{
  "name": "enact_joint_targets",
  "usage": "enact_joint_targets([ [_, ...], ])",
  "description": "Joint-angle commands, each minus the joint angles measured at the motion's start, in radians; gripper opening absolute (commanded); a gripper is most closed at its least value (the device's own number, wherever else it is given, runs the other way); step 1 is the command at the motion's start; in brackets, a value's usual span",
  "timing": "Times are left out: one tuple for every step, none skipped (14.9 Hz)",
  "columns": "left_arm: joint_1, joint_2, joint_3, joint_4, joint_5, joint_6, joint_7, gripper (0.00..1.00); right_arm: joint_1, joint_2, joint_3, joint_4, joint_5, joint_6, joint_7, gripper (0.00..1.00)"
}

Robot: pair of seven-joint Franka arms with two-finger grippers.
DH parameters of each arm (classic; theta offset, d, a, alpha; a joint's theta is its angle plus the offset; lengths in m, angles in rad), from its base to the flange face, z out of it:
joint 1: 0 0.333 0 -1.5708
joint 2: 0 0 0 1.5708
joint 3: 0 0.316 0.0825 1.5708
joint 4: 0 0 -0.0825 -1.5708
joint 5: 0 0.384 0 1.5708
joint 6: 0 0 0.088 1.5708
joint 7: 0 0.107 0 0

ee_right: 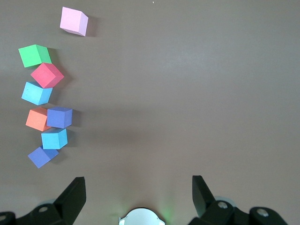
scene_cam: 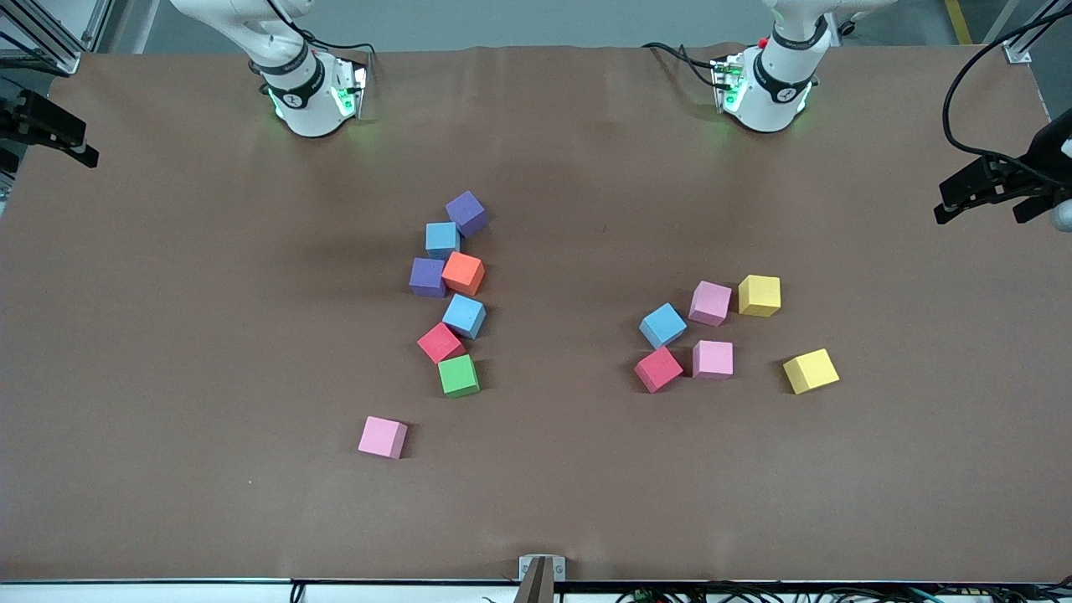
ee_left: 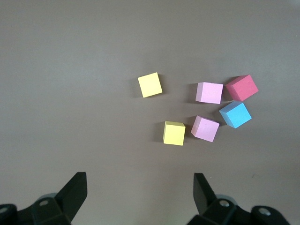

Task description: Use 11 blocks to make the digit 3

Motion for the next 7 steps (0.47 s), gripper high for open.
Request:
enact_joint_targets([
  [0.003,0.002,-0.004,0.011,-0.003,-0.002,-0.009,1.0,0.006,-0.016,0.001,-0.012,0.001,-0.004,0.014,1.0],
  [-0.002,0.004,-0.004,0.014,-0.002,0.0,-0.009,1.0,0.006,-0.016,0.001,-0.012,0.001,-0.002,0.014,1.0],
  [-0.002,0.002,-0.003,0.014,-0.002,0.0,-0.009,1.0,0.006,-0.016,0.001,-0.012,0.001,-0.001,0.014,1.0],
  [0.0,0.002,-0.006,0.014,-0.002,0.0,-0.011,1.0,0.006,-0.016,0.001,-0.012,0.001,0.001,0.014,1.0],
  [0.001,0.002,-0.009,0.014,-0.005,0.0,-0.011,1.0,0.006,-0.015,0.001,-0.012,0.001,0.003,0.014,1.0],
  [0.003,0.002,-0.009,0.014,-0.005,0.0,-0.011,1.0,0.006,-0.015,0.001,-0.012,0.001,0.004,0.014,1.0],
  [0.003,0.002,-0.009,0.014,-0.005,0.0,-0.011,1.0,0.006,-0.015,0.001,-0.013,-0.001,0.006,0.015,1.0],
])
